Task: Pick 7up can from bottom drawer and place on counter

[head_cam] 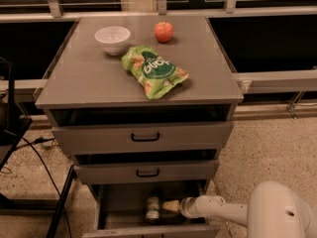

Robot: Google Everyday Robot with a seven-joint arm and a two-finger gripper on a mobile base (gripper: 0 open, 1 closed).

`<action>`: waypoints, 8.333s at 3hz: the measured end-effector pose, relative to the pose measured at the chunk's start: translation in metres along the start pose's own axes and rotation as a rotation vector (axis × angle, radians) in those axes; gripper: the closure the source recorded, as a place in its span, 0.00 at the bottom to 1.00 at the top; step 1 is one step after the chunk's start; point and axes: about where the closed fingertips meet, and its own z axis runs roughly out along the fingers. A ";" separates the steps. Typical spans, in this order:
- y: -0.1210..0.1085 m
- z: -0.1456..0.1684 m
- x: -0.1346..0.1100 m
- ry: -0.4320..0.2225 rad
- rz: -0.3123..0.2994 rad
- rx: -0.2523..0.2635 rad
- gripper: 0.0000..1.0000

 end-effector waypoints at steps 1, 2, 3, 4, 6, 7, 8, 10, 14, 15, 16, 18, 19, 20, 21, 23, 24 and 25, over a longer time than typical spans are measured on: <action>0.002 0.003 0.000 -0.002 -0.011 -0.020 0.22; 0.002 0.003 0.000 -0.004 -0.015 -0.028 0.07; 0.003 0.002 -0.009 -0.033 0.006 -0.027 0.00; 0.002 -0.007 -0.016 -0.064 0.048 -0.004 0.00; -0.016 -0.042 -0.012 -0.126 0.144 0.133 0.00; -0.027 -0.050 -0.009 -0.173 0.188 0.309 0.00; -0.029 -0.052 -0.005 -0.199 0.197 0.439 0.00; -0.032 -0.038 -0.015 -0.213 0.150 0.441 0.00; -0.070 -0.001 -0.017 -0.276 0.061 0.504 0.28; -0.073 0.008 -0.018 -0.285 0.047 0.498 0.28; -0.072 0.019 -0.024 -0.310 0.035 0.436 0.12; -0.074 0.016 -0.024 -0.311 0.040 0.433 0.00; -0.075 0.013 -0.023 -0.287 0.060 0.463 0.00; -0.077 0.011 -0.022 -0.287 0.060 0.463 0.14; -0.082 0.022 -0.026 -0.247 0.057 0.535 0.11; -0.102 0.040 -0.028 -0.204 0.048 0.650 0.21; -0.114 0.047 -0.030 -0.187 0.019 0.686 0.19; -0.123 0.048 -0.030 -0.174 -0.009 0.699 0.20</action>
Offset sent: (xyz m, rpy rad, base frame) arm -0.0009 0.0012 -0.0227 -0.1198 0.0119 0.0221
